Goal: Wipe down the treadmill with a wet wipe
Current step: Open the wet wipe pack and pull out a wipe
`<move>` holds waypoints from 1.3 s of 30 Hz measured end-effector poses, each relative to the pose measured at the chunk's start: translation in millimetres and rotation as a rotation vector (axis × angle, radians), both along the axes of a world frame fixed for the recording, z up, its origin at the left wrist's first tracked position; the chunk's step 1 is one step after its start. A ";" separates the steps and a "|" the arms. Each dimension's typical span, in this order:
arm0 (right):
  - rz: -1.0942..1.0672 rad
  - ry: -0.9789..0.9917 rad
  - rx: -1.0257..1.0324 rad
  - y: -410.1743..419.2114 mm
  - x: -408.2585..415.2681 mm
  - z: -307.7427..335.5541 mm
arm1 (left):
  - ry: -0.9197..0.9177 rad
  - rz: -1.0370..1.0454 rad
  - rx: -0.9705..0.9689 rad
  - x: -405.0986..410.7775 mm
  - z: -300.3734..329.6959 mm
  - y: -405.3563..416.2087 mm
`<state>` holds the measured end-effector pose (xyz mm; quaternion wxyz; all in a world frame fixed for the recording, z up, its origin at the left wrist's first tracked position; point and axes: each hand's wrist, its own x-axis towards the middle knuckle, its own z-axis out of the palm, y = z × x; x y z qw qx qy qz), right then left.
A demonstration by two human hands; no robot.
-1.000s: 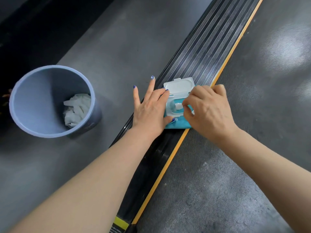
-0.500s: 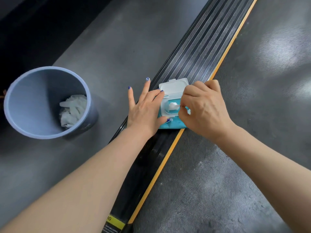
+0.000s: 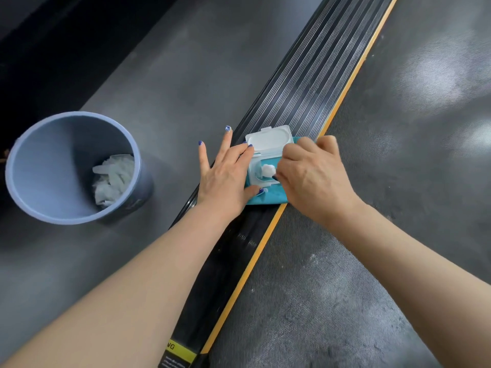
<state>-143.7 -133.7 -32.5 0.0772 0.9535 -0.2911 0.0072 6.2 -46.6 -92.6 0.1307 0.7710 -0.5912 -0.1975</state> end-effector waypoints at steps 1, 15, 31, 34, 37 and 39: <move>-0.004 0.018 0.000 -0.6 2.3 0.1 | -0.001 0.000 0.004 -0.3 -0.2 0.0; -0.052 -0.275 -0.099 15.0 -31.2 96.9 | 0.004 -0.012 0.002 -0.3 8.7 0.2; -0.153 -0.408 0.041 27.3 -13.8 143.4 | 0.350 -0.056 -0.137 -18.6 87.7 9.9; -0.150 -0.475 0.012 35.2 -11.9 150.6 | 0.406 -0.008 -0.213 -22.3 86.2 14.9; -0.161 -0.534 -0.007 41.9 -16.6 159.5 | 0.440 0.006 -0.172 -23.4 88.4 22.1; -0.188 -0.569 0.014 46.1 -20.7 163.4 | 0.441 0.005 -0.108 -21.5 90.8 25.4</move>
